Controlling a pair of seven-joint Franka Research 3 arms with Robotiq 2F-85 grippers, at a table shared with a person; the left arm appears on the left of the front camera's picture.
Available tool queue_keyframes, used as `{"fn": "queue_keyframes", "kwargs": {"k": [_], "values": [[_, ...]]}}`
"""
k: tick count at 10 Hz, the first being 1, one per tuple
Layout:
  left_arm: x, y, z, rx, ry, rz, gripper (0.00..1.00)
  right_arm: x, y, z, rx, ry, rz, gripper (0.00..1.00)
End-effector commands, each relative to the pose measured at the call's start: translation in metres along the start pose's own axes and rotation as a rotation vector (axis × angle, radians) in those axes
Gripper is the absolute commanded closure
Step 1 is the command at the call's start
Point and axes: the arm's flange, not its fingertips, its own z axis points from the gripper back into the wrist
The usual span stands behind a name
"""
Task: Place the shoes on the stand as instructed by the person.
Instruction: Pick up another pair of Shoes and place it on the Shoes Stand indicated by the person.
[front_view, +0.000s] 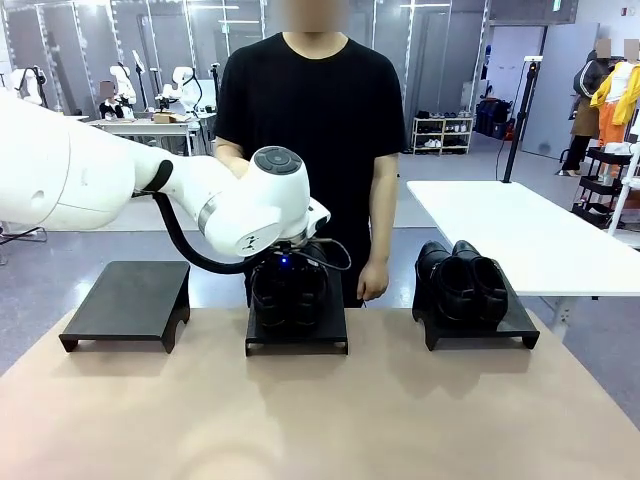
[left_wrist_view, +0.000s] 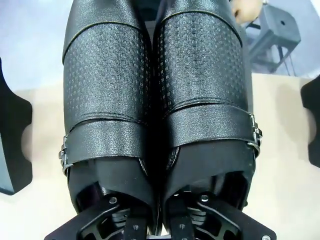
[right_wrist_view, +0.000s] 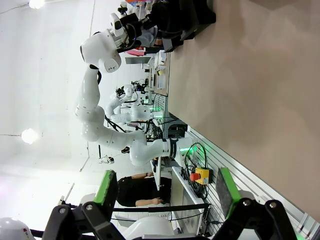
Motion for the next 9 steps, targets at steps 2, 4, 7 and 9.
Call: {"fn": "queue_keyframes", "kwargs": {"k": [2,4,7,9], "values": [[0.0116,-0.005,0.0,0.027,-0.024,-0.029,0.91,-0.003,0.0006,-0.0007,-0.013,0.002,0.004,0.0],[0.0138,-0.0065,-0.0022,0.019,-0.027,-0.023,0.68,-0.003,0.0006,-0.0007,-0.013,0.002,0.004,0.0],[0.0146,-0.0061,-0.0056,0.018,-0.029,-0.021,0.0,-0.003,0.0006,-0.0007,-0.013,0.002,0.004,0.0],[0.0123,-0.0055,-0.0012,0.008,-0.025,-0.017,0.0,-0.003,0.0006,-0.0007,-0.013,0.002,0.004,0.0]]}}
